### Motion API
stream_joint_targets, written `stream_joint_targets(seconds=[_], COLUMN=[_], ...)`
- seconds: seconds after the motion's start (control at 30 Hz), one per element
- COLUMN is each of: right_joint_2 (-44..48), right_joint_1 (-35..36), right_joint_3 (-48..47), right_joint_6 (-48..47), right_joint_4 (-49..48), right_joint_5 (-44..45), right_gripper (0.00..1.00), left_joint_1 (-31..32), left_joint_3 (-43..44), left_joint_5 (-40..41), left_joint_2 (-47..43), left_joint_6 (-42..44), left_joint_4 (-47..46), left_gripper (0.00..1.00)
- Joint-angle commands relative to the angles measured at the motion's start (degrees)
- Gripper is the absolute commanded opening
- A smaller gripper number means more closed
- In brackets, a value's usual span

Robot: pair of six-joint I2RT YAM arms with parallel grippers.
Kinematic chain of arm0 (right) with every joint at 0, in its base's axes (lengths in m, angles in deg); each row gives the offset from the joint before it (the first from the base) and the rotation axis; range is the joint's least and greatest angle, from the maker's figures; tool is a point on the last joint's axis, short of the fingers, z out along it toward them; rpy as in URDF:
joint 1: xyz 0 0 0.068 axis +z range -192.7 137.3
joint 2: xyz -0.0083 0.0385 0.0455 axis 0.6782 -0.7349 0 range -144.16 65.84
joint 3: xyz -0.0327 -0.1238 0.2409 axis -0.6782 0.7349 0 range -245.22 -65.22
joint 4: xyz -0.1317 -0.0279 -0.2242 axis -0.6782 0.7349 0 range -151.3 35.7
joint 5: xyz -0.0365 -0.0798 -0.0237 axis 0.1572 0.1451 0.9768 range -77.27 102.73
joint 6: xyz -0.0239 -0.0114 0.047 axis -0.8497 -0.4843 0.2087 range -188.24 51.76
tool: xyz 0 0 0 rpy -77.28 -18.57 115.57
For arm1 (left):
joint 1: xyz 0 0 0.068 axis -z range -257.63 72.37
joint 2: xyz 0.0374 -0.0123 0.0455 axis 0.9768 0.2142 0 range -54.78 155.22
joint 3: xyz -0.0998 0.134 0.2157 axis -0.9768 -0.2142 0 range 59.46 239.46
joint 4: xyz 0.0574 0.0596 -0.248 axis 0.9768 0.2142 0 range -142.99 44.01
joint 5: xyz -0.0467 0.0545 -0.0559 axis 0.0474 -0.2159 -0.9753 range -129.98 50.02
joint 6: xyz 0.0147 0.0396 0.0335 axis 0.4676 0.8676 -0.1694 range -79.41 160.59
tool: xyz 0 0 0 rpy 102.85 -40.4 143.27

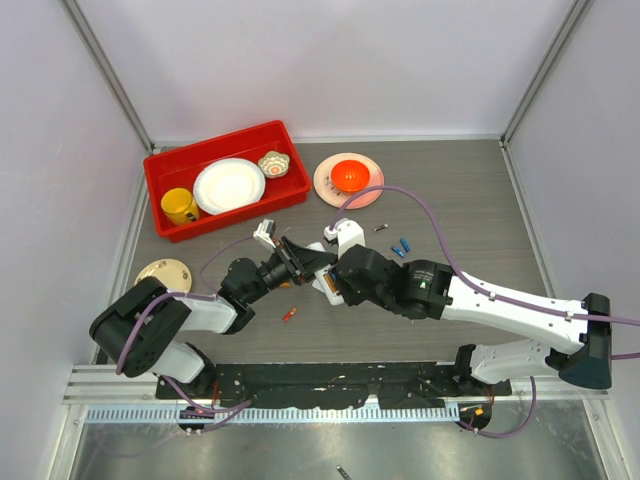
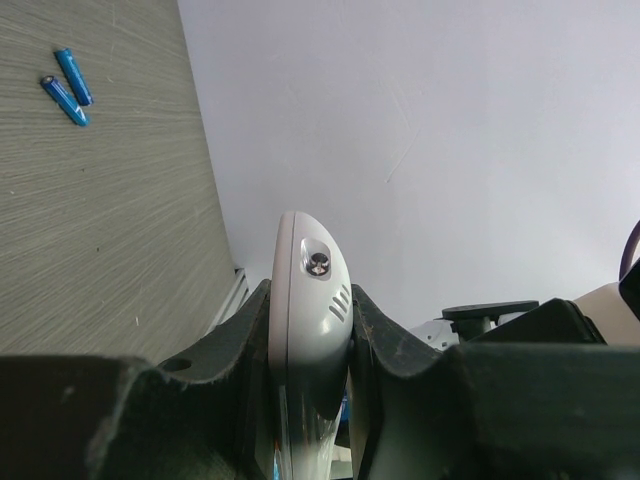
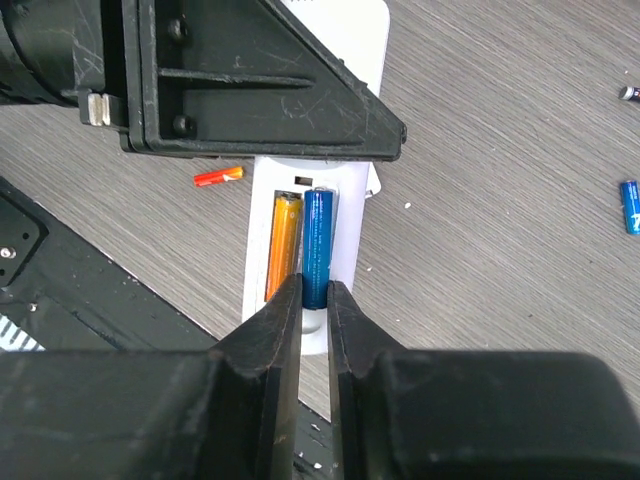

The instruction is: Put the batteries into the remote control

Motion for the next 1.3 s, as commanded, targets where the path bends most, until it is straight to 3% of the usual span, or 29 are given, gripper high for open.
stream_joint_targets(seconds=[0.0,1.27], right_joint_2=[0.5,2.1], right_joint_1=[0.2,0.2], right_joint_3=[-0.7,1.4], right_joint_6=[2.2,3.7], right_joint_4=[-7.0,-7.4], right_joint_5=[-0.4,3.3], right_gripper=[0.01,0.01], left_joint_1=[0.3,0.4], left_joint_3=[2.1,1.7], left_joint_5=[-0.2,0.5], left_joint_2=[-0.6,-1.7], left_joint_6=[-0.2,0.5], left_joint_4=[-8.0,-6.3], left_gripper=[0.0,0.0])
